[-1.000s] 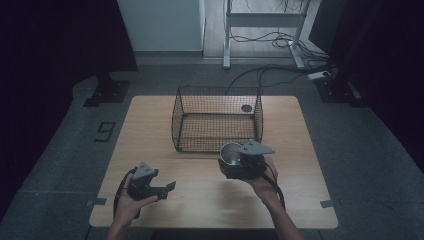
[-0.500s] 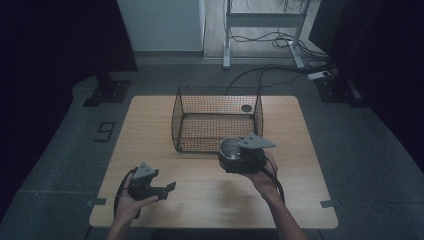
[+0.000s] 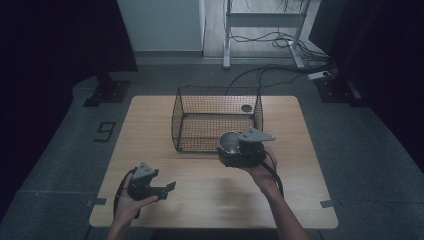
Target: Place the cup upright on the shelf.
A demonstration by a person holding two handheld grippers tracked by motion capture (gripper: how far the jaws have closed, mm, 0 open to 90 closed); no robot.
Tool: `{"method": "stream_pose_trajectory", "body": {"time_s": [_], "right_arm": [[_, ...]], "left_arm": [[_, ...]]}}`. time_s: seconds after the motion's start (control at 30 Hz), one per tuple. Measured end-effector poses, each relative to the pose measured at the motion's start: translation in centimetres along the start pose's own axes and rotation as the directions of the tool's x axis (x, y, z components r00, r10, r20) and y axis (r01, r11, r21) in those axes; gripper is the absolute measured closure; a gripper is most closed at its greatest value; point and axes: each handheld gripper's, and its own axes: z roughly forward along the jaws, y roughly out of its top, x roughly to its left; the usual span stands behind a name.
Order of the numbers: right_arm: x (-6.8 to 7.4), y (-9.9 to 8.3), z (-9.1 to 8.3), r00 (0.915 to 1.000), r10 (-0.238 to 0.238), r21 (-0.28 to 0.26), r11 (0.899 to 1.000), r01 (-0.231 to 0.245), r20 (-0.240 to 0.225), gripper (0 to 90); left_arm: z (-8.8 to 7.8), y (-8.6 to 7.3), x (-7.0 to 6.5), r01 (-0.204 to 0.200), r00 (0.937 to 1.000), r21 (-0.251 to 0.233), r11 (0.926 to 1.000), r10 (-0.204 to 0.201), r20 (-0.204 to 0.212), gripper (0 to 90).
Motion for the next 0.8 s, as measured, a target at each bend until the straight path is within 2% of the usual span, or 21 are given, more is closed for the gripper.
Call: {"method": "stream_pose_trajectory", "body": {"time_s": [0.8], "right_arm": [[-1.1, 2.0, 0.5, 0.9998, 0.013, -0.009, 1.000, -0.013, 0.013, 13.5]], "left_arm": [[0.0, 0.0, 0.0, -0.003, 1.0000, 0.002, 1.0000, 0.003, 0.003, 15.6]]}}
